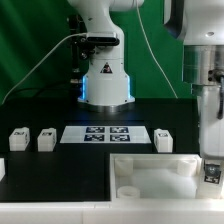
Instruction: Assemble one leg
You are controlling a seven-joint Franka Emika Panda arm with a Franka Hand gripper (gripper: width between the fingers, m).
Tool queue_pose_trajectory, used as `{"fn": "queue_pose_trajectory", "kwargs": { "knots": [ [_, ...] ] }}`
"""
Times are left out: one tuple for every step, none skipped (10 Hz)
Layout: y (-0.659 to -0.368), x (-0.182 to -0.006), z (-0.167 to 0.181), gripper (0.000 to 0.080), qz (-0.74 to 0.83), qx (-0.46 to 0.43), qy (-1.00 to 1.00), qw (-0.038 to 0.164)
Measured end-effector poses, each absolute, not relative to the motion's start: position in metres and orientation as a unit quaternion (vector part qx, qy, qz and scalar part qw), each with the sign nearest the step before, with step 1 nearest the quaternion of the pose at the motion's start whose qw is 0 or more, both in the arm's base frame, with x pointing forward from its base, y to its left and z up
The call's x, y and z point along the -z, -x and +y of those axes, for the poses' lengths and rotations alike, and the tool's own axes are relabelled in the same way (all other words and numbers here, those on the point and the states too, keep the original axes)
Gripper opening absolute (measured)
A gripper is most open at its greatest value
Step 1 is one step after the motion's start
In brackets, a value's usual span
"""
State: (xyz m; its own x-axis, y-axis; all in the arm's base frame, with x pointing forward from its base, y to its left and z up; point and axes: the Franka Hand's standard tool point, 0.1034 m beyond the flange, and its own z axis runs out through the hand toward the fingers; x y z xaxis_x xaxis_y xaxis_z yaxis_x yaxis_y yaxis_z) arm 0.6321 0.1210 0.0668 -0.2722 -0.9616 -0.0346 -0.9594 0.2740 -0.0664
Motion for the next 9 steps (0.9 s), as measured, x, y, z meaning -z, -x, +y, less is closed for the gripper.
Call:
{"fn": "queue_pose_trajectory", "kwargs": {
  "knots": [
    [-0.632, -0.066, 0.121, 0.0383, 0.792, 0.016, 0.609, 0.033],
    [-0.632, -0.066, 0.121, 0.0571, 0.775, 0.017, 0.631, 0.032],
    [-0.633, -0.066, 0.122, 0.0571, 0.76, 0.021, 0.649, 0.034],
    [-0.635, -0.067, 0.127, 0.0625, 0.696, 0.032, 0.716, 0.038],
    [-0.634, -0.066, 0.131, 0.0644, 0.615, 0.035, 0.787, 0.034],
    [-0.633, -0.066, 0.134, 0.0644, 0.56, 0.036, 0.827, 0.026],
    [-0.633, -0.066, 0.133, 0.0649, 0.523, 0.038, 0.851, 0.025],
    [-0.634, -0.066, 0.132, 0.0649, 0.489, 0.039, 0.871, 0.023],
    [-0.634, -0.066, 0.131, 0.0649, 0.432, 0.042, 0.901, 0.018]
  ]
}}
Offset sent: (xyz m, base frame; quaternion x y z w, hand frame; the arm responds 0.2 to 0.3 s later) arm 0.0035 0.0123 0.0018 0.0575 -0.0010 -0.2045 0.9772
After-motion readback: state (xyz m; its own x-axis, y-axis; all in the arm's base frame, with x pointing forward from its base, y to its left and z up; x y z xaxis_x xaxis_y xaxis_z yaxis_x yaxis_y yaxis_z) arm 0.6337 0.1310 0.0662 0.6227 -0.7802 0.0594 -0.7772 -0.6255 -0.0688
